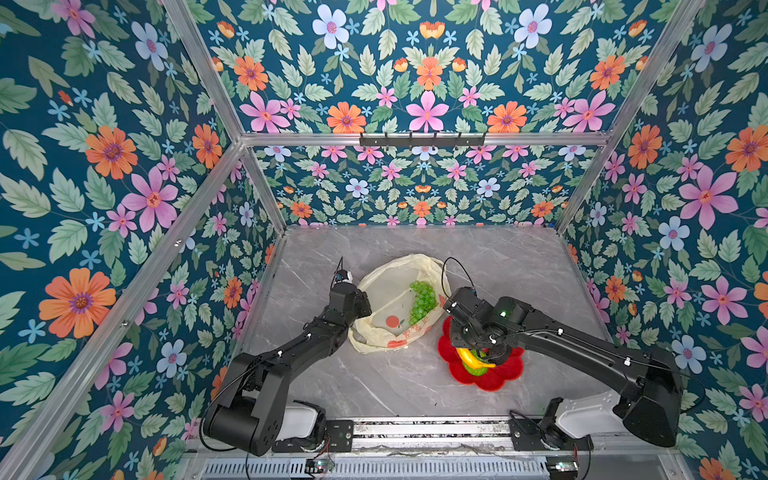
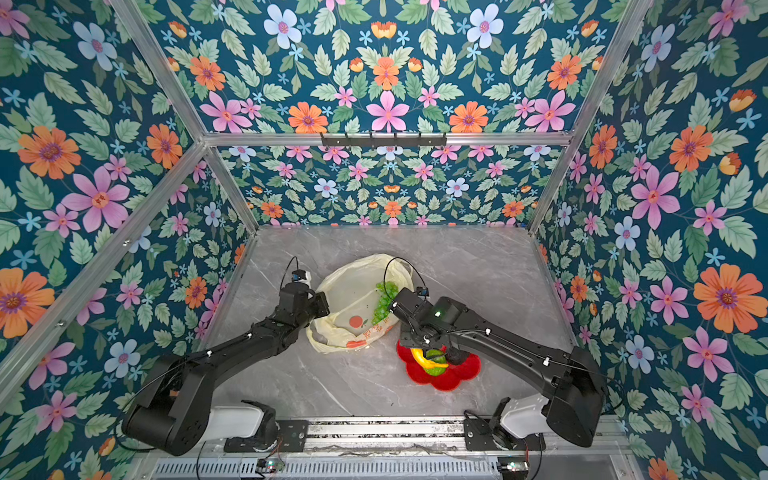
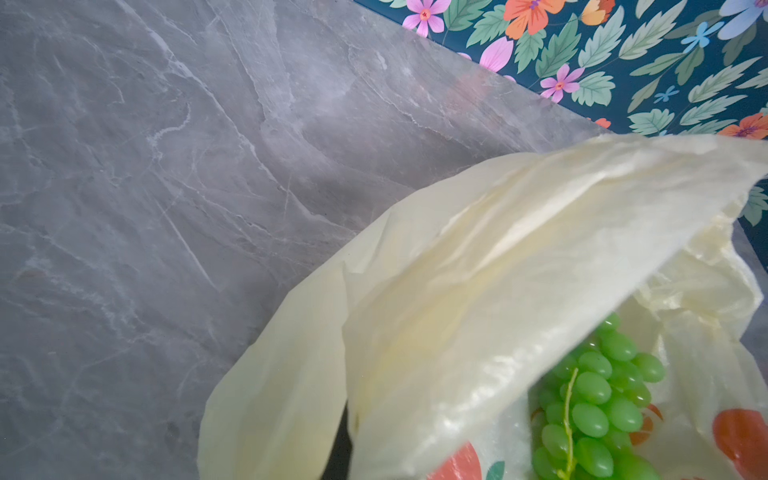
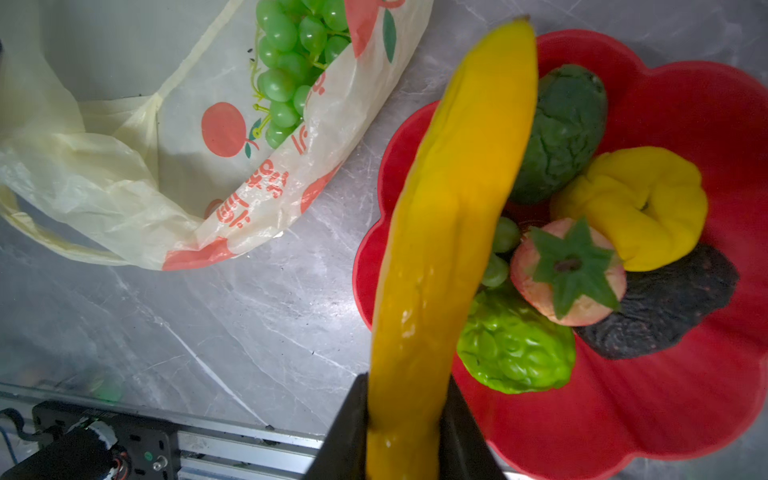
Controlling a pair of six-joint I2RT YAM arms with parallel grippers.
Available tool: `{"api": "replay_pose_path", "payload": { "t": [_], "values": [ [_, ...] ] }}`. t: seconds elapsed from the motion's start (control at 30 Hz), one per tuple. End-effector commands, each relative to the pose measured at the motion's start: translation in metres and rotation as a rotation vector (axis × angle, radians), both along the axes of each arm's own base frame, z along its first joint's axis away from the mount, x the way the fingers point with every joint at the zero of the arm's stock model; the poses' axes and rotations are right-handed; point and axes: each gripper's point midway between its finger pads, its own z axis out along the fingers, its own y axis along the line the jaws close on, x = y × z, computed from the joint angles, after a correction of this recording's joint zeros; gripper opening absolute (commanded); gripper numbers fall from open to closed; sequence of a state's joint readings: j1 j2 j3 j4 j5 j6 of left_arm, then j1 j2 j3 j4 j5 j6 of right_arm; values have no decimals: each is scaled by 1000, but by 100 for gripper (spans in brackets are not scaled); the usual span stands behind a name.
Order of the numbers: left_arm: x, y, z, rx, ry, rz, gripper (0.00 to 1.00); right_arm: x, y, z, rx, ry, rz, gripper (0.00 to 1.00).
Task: Take the fake fruits out of the plastic bag
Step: 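Lower the yellow banana into the plate and open the right gripper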
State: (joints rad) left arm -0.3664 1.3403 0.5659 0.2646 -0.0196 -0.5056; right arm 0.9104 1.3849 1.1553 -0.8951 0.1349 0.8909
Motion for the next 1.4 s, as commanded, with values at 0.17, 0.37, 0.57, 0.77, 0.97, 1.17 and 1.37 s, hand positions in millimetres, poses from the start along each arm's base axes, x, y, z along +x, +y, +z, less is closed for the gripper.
{"api": "replay_pose_path", "payload": {
  "t": [0.17,0.37,0.57,0.77,0.97,1.17,1.37],
  "values": [
    [-1,0,4,9,-9,-6,0,-1,-10,-18,-70,32,-26,26],
    [0,0,0,10,0,-7,0,0,-5,-26,-75,51,-18,26],
    [0,-1,0,9,0,-9,0,4,7,-38,-67,69,3,26],
    [0,0,1,11,-3,-8,0,9,14,-56,-91,95,15,26],
    [0,0,0,12,0,-8,0,12,17,-69,-118,107,24,27],
    [0,-1,0,12,1,-10,0,12,15,-76,-139,110,28,29],
    [0,-2,-1,8,2,-14,0,12,15,-77,-141,113,30,33]
  ]
}}
